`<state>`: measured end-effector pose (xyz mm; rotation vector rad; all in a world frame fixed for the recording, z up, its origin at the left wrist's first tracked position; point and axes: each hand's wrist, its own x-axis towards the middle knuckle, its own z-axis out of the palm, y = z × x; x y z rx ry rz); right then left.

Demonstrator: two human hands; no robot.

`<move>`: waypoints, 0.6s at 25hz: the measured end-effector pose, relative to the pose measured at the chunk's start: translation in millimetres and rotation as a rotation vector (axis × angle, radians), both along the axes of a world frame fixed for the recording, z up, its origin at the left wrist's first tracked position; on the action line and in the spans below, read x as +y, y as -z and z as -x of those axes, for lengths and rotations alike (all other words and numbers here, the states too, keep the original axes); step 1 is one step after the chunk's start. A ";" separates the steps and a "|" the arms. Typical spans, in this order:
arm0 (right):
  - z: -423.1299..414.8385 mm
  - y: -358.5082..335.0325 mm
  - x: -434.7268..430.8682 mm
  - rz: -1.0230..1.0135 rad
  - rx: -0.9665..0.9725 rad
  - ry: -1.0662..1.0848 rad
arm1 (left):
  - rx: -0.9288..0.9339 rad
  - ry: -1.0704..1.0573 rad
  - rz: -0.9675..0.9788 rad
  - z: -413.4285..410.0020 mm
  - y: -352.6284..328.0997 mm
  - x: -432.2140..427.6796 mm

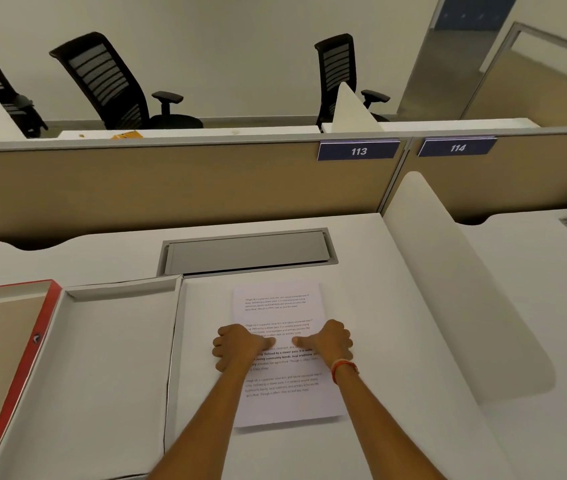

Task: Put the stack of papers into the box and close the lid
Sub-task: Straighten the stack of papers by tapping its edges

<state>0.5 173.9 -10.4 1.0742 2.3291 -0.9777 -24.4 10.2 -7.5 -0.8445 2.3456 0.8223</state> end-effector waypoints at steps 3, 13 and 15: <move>0.5 -0.7 1.2 0.030 0.020 -0.013 | -0.011 0.042 0.011 4.3 4.9 -6.1; -2.0 -2.2 -1.8 0.151 0.145 -0.020 | 0.068 0.027 0.012 -1.5 -0.1 -2.0; -1.0 -2.5 0.3 0.185 0.129 0.007 | 0.078 0.022 -0.037 -0.9 -0.4 -3.8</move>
